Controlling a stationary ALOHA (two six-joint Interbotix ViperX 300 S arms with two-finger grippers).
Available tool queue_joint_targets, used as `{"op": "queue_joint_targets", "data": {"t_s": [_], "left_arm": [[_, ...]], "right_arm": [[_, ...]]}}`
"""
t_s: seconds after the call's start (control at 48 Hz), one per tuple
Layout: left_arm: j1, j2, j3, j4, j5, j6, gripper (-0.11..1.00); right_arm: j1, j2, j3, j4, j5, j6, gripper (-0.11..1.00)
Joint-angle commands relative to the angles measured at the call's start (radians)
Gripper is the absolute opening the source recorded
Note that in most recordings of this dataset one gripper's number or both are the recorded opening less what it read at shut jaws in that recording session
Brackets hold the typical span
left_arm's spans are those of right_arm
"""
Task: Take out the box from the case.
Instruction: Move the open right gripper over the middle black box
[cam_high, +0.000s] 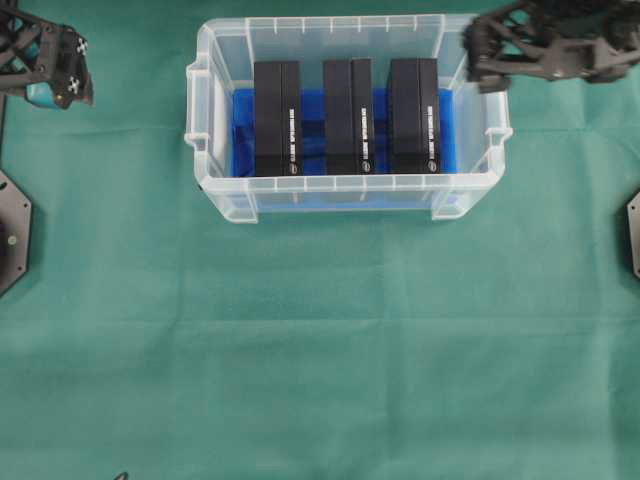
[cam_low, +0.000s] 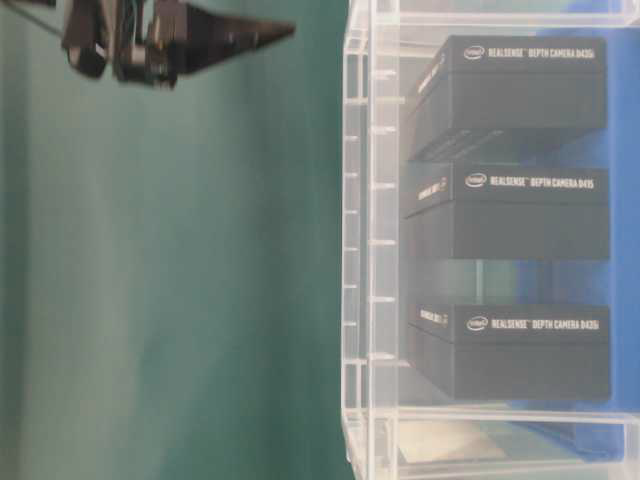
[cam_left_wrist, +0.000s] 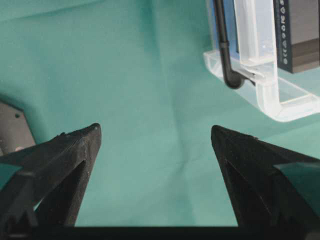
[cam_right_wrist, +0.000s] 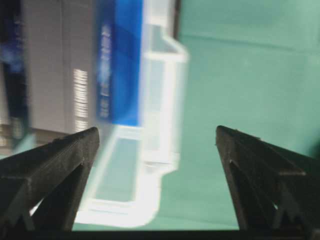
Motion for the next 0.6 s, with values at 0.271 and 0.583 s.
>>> {"op": "queue_joint_targets", "data": {"t_s": [0.271, 0.583], "left_arm": [[0.005, -0.009, -0.015, 0.0, -0.003, 0.003, 0.92], [0.005, -0.018, -0.008, 0.0, -0.002, 0.005, 0.92]], "right_arm": [[0.054, 0.189, -0.233, -0.005, -0.021, 0.002, 0.94], [0.081, 0.331, -0.407, -0.005, -0.051, 0.002, 0.94]]}}
